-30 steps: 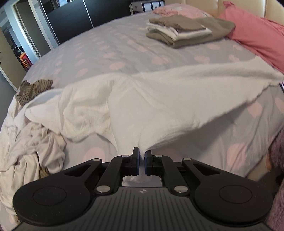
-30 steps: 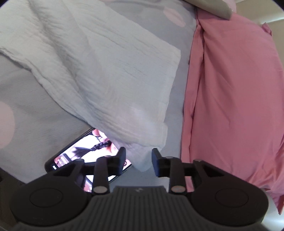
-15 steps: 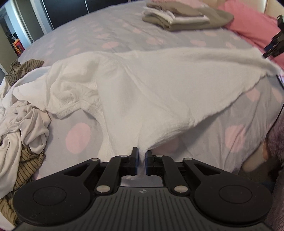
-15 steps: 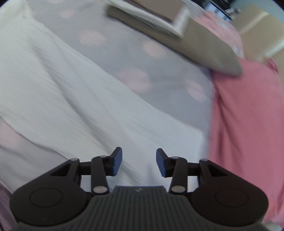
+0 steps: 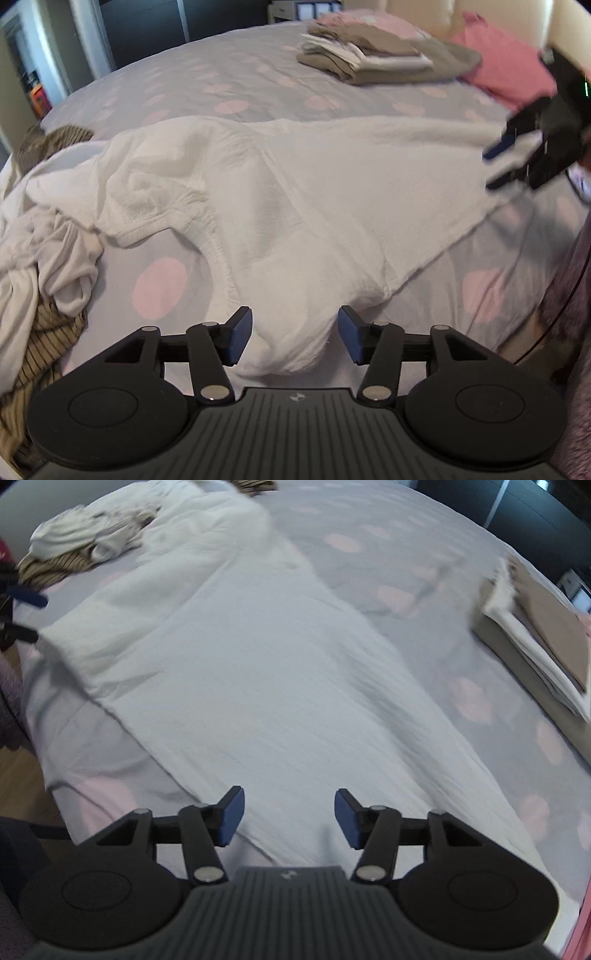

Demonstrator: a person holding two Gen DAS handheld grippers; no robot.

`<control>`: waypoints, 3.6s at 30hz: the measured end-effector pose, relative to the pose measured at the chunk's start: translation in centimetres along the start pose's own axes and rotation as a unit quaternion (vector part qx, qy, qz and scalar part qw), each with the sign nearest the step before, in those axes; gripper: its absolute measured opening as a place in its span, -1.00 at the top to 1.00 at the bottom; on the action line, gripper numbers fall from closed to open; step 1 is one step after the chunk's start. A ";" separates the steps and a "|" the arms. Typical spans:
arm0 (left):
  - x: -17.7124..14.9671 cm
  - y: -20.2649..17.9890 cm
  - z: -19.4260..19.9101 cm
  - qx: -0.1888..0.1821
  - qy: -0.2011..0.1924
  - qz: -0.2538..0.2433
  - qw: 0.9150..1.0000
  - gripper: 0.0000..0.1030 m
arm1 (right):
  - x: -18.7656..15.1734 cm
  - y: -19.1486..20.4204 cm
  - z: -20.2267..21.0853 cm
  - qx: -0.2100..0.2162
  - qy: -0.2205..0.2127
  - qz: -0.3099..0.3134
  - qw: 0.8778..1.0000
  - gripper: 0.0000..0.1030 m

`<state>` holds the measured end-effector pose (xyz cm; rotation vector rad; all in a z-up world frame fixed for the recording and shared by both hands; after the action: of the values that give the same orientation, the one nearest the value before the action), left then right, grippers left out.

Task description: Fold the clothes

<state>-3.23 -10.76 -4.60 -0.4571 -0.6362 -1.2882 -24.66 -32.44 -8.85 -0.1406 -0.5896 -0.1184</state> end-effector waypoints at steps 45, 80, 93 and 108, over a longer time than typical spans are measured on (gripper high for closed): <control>-4.3 14.1 -1.0 0.145 0.082 0.320 0.933 0.48 | -0.8 -2.1 -6.0 -0.030 0.075 -0.022 0.996 -0.23; 9.4 22.7 -12.3 0.154 -0.013 0.198 0.968 0.94 | 8.1 -3.9 -10.0 0.007 0.029 -0.008 1.000 -0.27; 13.9 6.3 -2.4 -0.006 -0.077 0.116 0.990 0.96 | 7.5 -3.8 -6.6 -0.001 -0.002 -0.017 1.000 -0.27; 2.1 0.1 -2.0 -0.022 0.029 0.213 0.976 0.96 | 6.6 -2.5 -4.0 -0.002 -0.017 -0.004 1.000 -0.27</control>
<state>-2.48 -13.56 -4.68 -0.5563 -0.4300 -0.9046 -17.41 -36.08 -8.23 -0.1450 -0.6232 -0.1254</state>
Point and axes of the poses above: each gripper's, at about its wrist camera, not at the fingertips, and z roughly against the way its jaws point, y to its left, x to its top, the point moved 1 cm from there along -z, roughly the way its jaws point, and after that the axes turned 8 degrees about -y, right-handed, at the moved point
